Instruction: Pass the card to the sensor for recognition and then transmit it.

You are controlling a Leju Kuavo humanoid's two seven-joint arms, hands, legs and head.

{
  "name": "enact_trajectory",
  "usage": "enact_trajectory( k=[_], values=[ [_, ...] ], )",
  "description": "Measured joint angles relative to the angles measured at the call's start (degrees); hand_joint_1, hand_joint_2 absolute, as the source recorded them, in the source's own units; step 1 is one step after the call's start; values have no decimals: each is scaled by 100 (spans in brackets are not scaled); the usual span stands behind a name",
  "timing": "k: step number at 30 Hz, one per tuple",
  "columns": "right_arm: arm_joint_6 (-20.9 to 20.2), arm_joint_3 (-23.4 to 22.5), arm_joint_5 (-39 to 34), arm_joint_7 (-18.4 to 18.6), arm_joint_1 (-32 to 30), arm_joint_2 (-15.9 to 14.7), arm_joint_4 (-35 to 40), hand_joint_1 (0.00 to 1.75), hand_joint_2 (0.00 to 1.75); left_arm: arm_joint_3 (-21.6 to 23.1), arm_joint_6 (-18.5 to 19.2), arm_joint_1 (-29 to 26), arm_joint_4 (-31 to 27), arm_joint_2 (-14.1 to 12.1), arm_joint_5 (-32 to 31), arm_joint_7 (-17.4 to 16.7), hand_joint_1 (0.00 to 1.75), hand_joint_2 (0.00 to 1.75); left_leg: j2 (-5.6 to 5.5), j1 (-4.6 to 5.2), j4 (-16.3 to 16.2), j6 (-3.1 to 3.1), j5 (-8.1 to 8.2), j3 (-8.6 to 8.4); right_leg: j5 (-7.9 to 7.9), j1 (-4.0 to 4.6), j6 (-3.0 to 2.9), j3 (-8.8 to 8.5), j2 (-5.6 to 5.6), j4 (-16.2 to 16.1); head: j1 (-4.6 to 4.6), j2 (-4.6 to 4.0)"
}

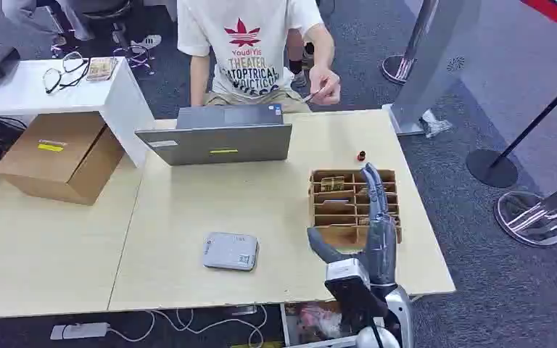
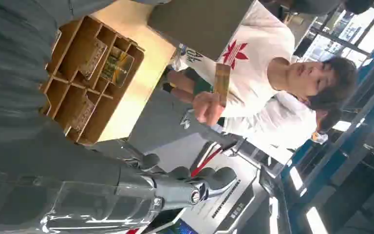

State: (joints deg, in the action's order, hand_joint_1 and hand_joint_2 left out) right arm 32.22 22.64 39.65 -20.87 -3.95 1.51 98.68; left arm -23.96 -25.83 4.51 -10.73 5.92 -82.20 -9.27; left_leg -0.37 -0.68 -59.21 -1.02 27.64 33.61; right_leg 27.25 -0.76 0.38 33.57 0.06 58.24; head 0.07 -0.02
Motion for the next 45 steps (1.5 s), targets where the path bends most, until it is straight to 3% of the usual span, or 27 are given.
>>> enact_trajectory(
  k=[21,27,38,45],
  values=[
    [81,127,-15,-70,222,0,-216,0,175,0,-46,-12,0,0,87,-7,0,0,0,0,0,0,0,1,0,0,0,0,0,0,2,0],
    [433,149,1200,42,739,0,-387,0,175,66,79,83,-2,74,-164,-35,0,0,0,0,0,0,-1,-1,-1,0,-1,-1,0,1,0,0],
    [621,472,1867,343,1433,-20,-1168,0,175,98,37,122,-7,98,0,-26,0,0,1,-1,0,-3,-3,-1,-2,1,-1,0,2,2,2,0],
    [682,647,1921,426,1774,-50,-1667,0,175,98,2,69,-7,98,46,15,0,0,0,0,0,-3,-3,0,-2,0,-1,0,1,2,0,0]
  ],
)
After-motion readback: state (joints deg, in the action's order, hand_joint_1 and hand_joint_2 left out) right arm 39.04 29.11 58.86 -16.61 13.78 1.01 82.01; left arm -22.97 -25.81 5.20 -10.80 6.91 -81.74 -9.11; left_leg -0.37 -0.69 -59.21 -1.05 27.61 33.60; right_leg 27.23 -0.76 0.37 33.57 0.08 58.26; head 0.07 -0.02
